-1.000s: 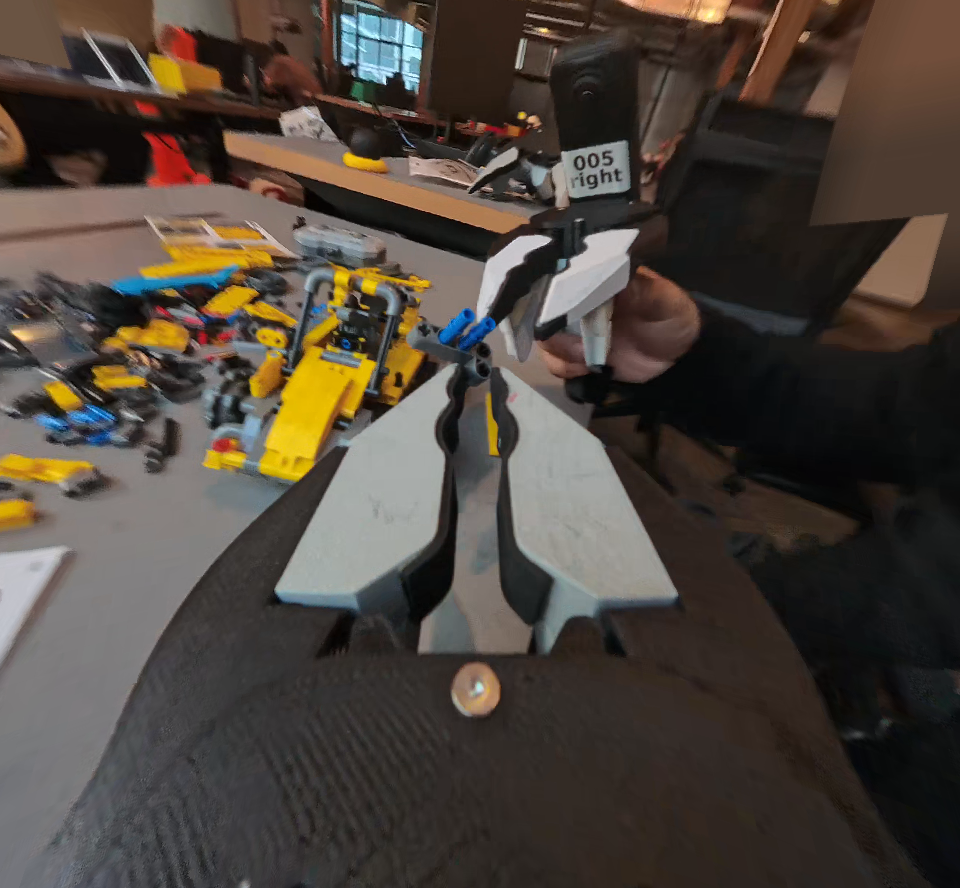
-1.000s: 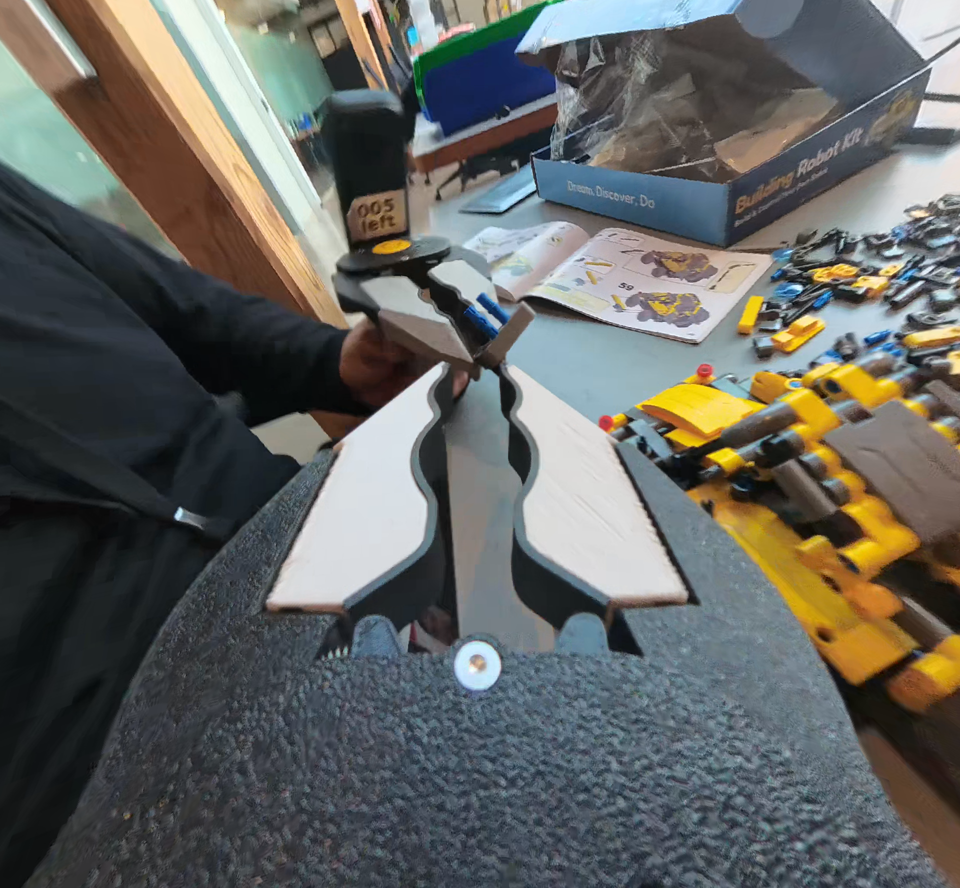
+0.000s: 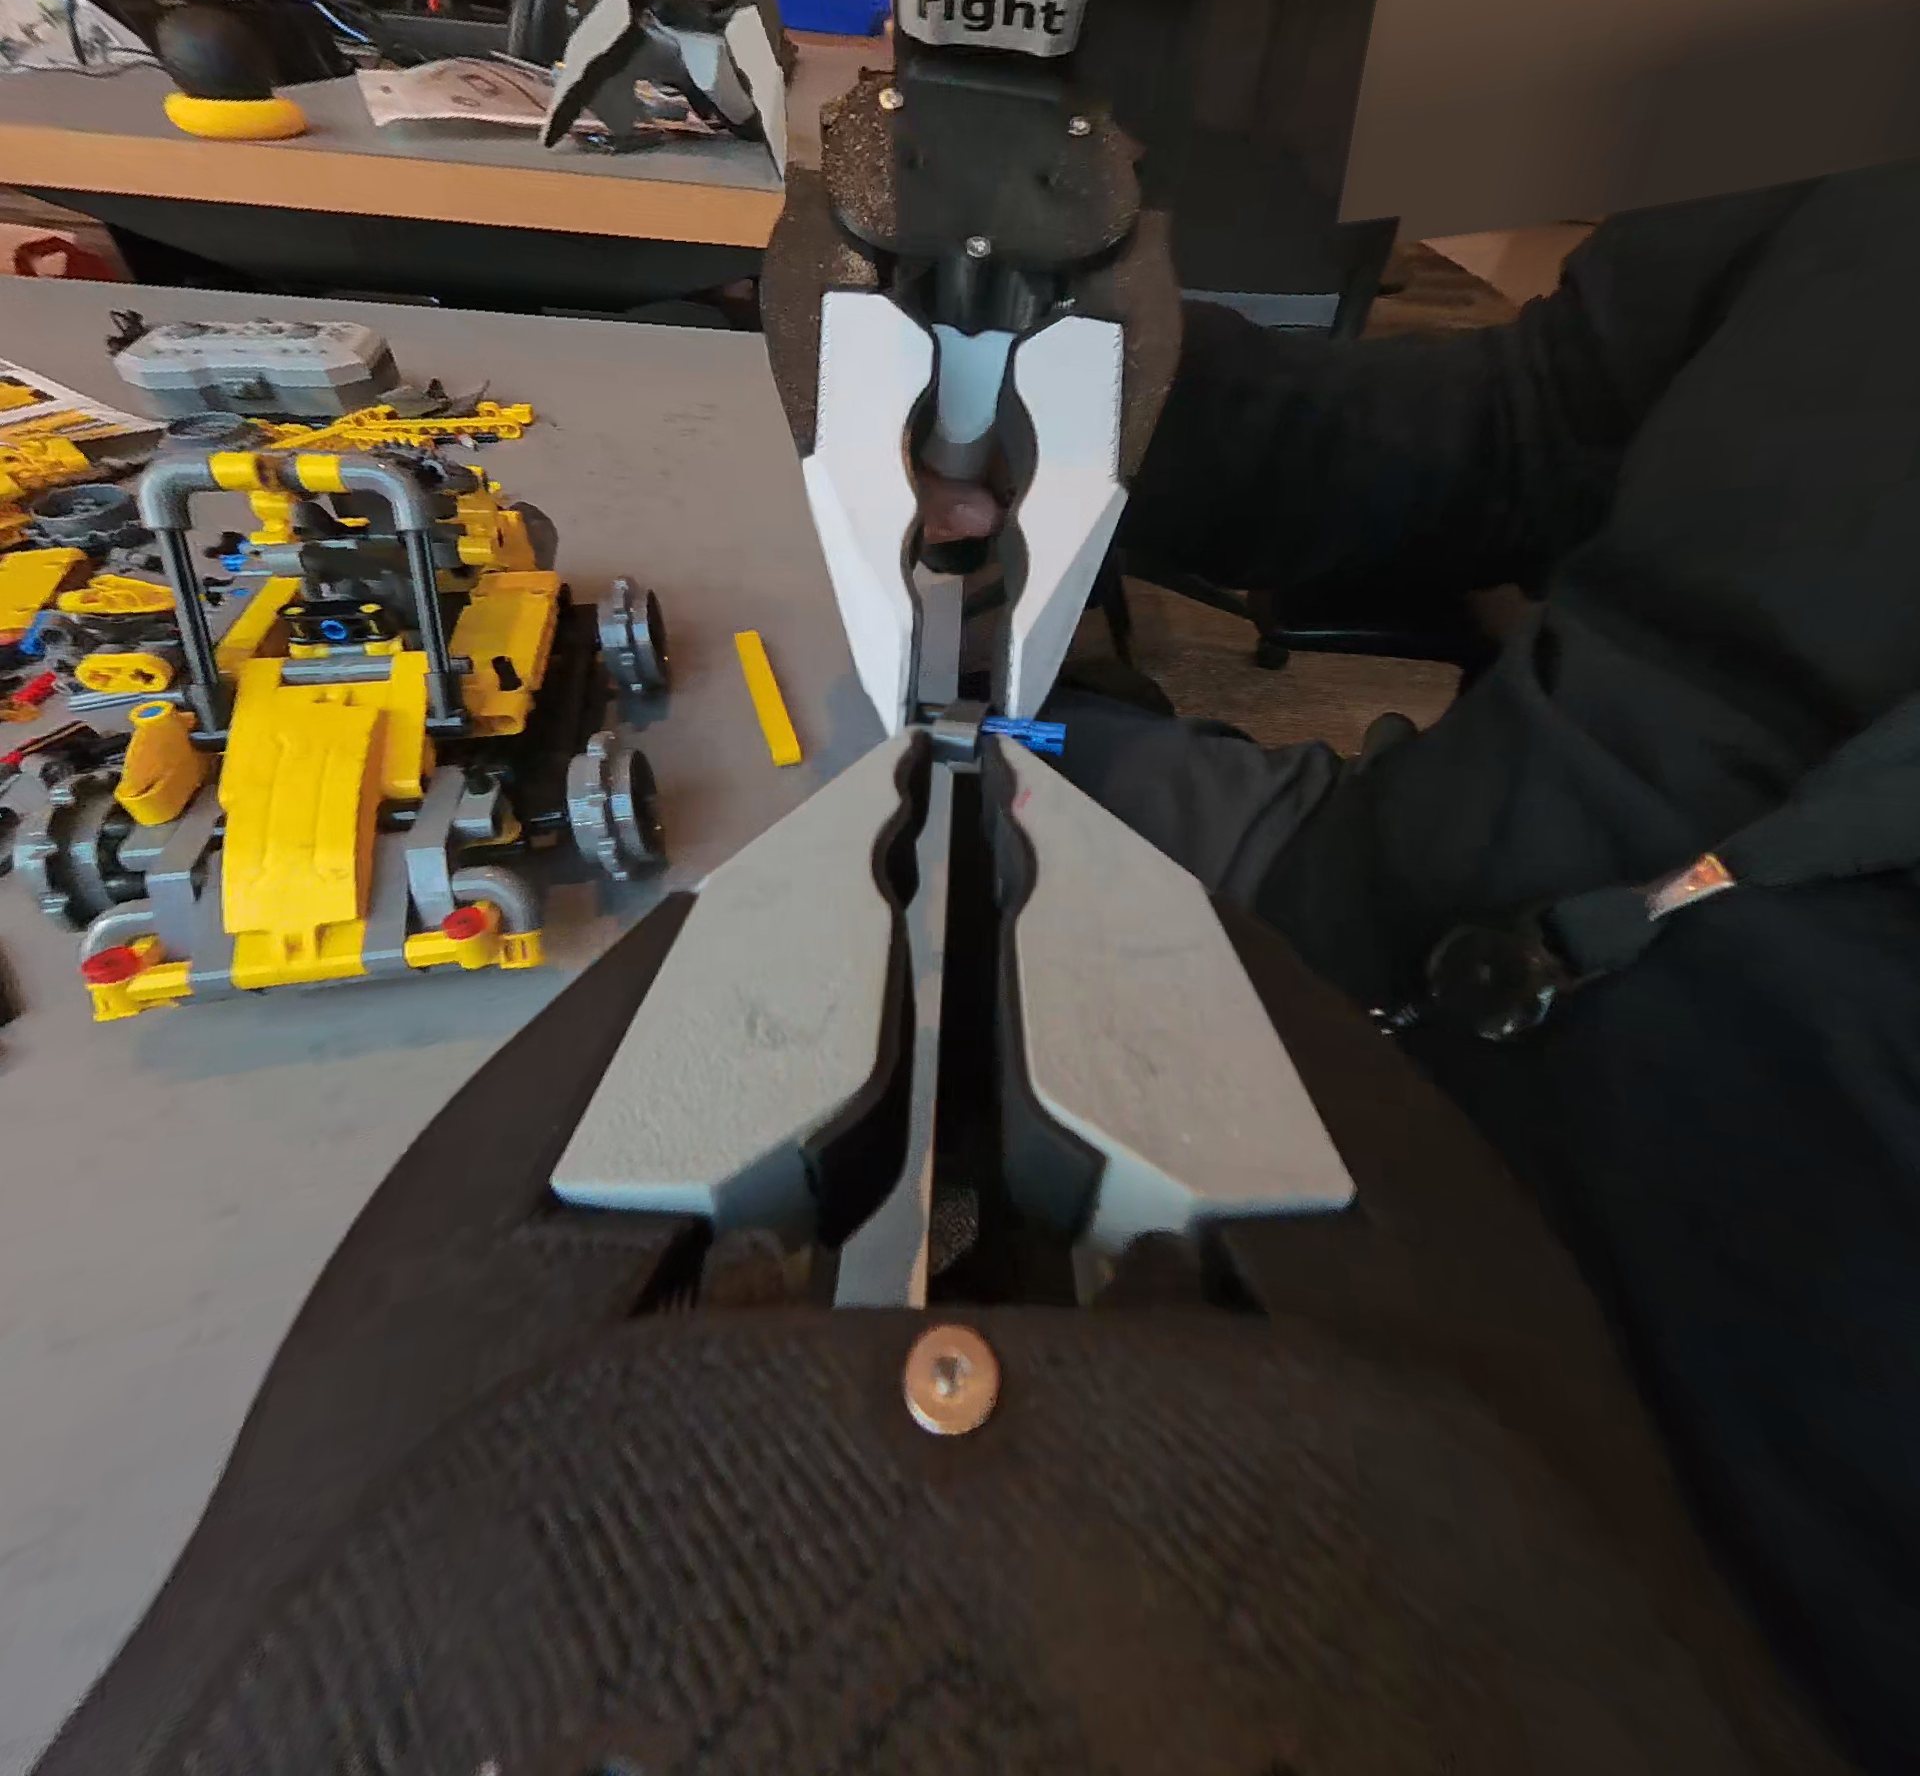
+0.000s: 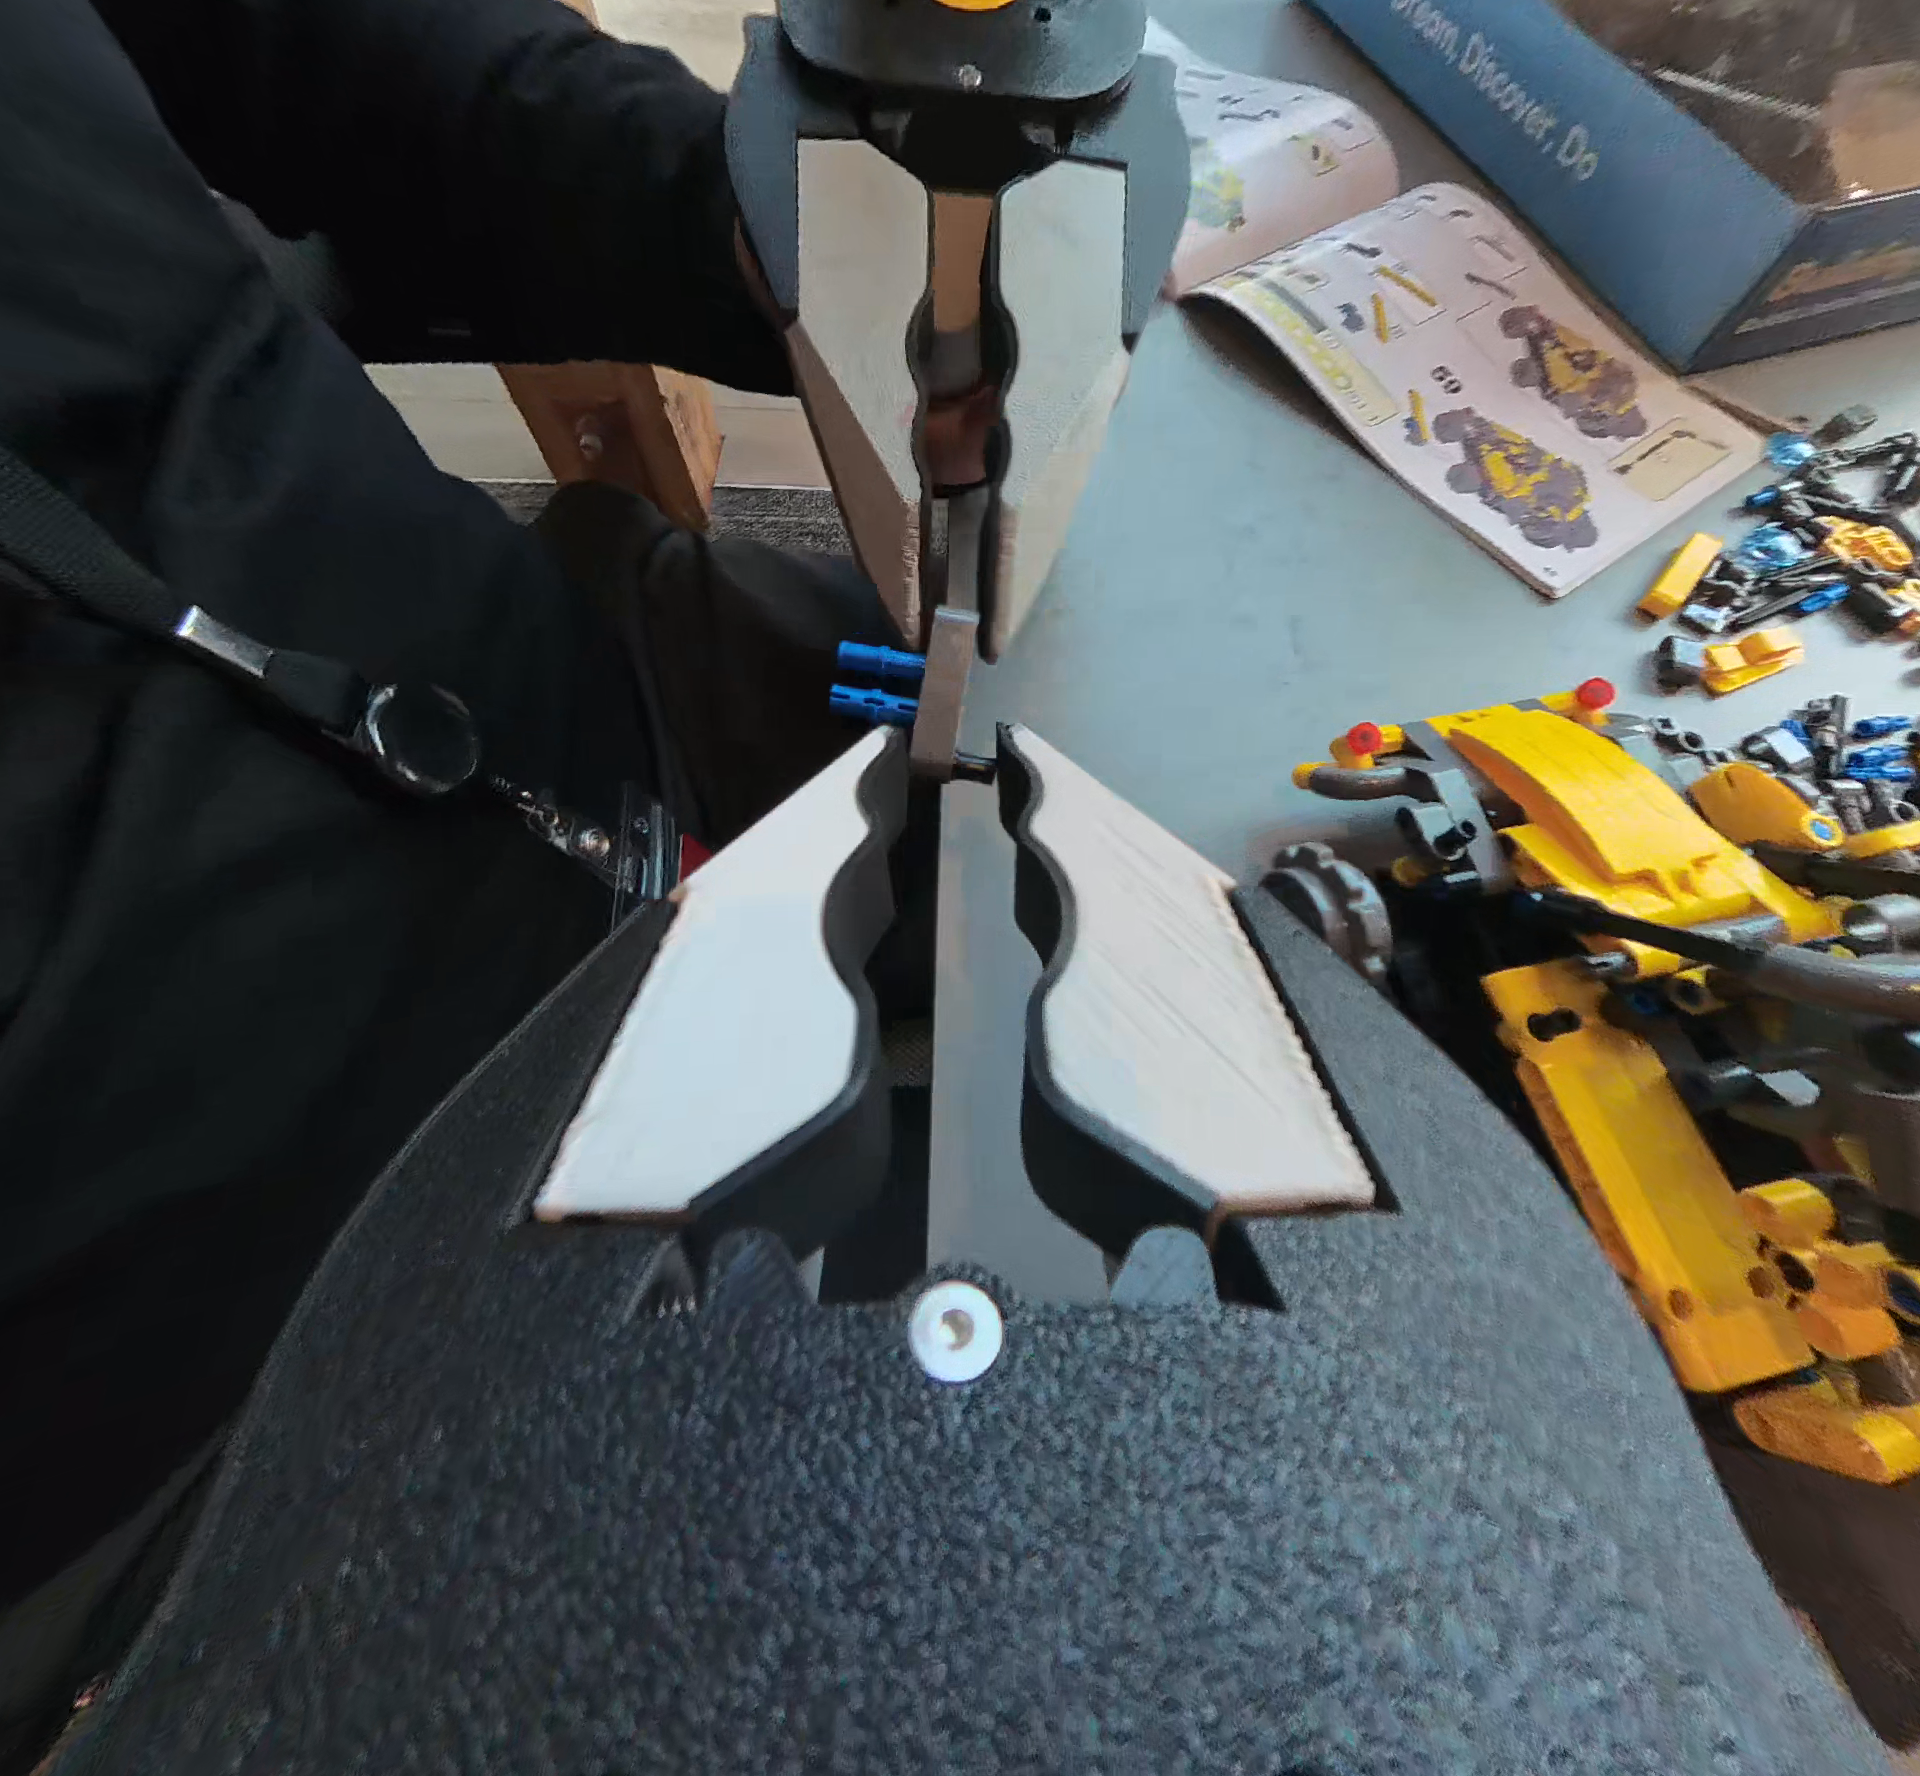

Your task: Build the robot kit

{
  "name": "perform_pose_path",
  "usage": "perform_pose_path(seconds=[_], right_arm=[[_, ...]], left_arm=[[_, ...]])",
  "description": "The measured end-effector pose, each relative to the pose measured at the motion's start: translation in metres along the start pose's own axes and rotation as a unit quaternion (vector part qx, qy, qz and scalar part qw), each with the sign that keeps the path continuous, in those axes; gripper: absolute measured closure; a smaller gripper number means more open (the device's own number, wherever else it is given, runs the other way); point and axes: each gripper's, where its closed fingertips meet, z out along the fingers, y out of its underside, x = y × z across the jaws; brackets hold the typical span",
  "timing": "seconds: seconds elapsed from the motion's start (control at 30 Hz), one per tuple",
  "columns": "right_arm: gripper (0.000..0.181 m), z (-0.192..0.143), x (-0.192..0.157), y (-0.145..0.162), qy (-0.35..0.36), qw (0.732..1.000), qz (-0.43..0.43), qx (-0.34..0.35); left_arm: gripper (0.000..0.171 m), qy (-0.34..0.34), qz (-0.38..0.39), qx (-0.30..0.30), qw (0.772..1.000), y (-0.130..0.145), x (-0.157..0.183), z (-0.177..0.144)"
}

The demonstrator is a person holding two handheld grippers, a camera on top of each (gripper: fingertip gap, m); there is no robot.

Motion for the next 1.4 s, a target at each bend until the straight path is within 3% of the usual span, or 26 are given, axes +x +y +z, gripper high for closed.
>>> perform_pose_path(seconds=[0.43,0.63,1.13,1.4], right_arm=[[0.165,0.007,-0.012,0.011,-0.058,0.998,0.008,-0.025],[0.165,0.006,-0.015,0.010,-0.080,0.997,0.017,-0.005],[0.158,-0.016,0.003,0.000,-0.033,0.999,0.023,0.028],[0.145,-0.003,0.003,-0.001,-0.020,0.999,0.023,0.019]], left_arm=[[0.166,0.026,0.002,-0.030,0.999,0.012,0.011,0.004],[0.166,-0.020,0.102,-0.031,0.994,0.010,0.014,0.005],[0.166,-0.080,0.072,-0.025,0.994,0.007,-0.006,0.005],[0.166,-0.099,0.091,-0.023,0.991,0.004,-0.014,-0.001]])
